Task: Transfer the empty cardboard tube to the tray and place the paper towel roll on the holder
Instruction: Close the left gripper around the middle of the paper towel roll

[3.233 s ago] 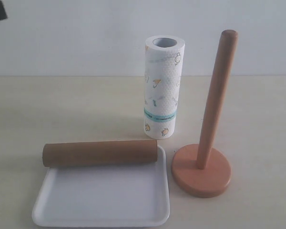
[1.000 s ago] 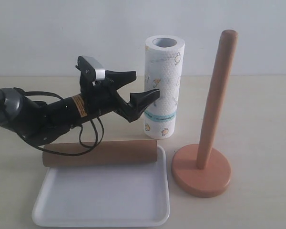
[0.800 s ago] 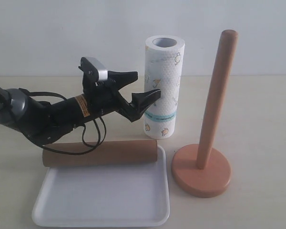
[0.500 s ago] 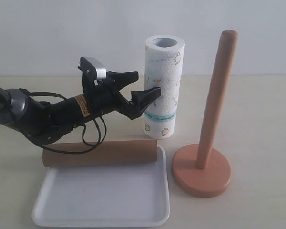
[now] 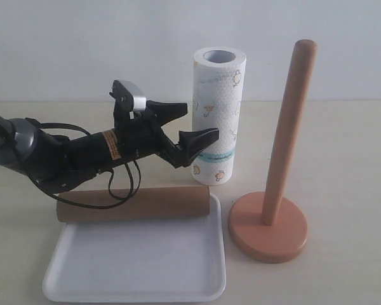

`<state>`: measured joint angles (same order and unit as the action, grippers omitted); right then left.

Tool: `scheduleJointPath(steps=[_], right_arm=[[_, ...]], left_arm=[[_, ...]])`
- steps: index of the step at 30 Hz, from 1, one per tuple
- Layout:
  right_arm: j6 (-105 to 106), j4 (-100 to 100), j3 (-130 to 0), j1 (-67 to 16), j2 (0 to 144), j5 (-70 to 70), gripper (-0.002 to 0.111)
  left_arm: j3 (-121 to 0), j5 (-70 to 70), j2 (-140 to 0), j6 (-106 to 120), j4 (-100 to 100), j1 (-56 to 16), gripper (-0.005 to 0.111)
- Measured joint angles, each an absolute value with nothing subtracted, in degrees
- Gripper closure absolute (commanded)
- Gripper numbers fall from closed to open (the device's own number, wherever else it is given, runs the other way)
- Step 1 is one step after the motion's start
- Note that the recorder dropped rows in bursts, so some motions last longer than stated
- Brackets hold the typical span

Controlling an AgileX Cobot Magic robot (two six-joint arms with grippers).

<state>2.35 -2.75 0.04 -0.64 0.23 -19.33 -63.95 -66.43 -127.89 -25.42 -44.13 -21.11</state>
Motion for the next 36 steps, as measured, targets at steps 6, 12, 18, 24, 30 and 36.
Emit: scheduleJointPath(steps=[6,12,18,24,30,36], right_arm=[[2.4,-2.7,0.0,-0.6,0.2,-19.3,0.108],[2.4,-2.7,0.0,-0.6,0.2,-19.3,0.108],[2.4,-2.7,0.0,-0.6,0.2,-19.2,0.108],[2.4,-2.7,0.0,-0.6,0.2,-19.2,0.108],[2.4,-2.7,0.0,-0.6,0.2,-19.2,0.108],[2.4,-2.7,0.0,-0.6,0.2,-19.2,0.108]], left_arm=[[-64.0,-66.4,-127.9,-25.4,-44.6,-21.1,0.008],[-68.5,-58.8,-127.9,-25.4,-45.8,-24.3,0.009],[-69.9,-57.3,-127.9,-26.4,-42.5,-25.0,0.031],[-69.9,-57.1,-127.9,-26.1,-42.1,-25.0,0.033],[-69.9,-57.1,-127.9,-25.7,-42.1,-25.0,0.046],[-69.9,-57.1,-127.9,-25.6,-42.1,-25.0,0.097]])
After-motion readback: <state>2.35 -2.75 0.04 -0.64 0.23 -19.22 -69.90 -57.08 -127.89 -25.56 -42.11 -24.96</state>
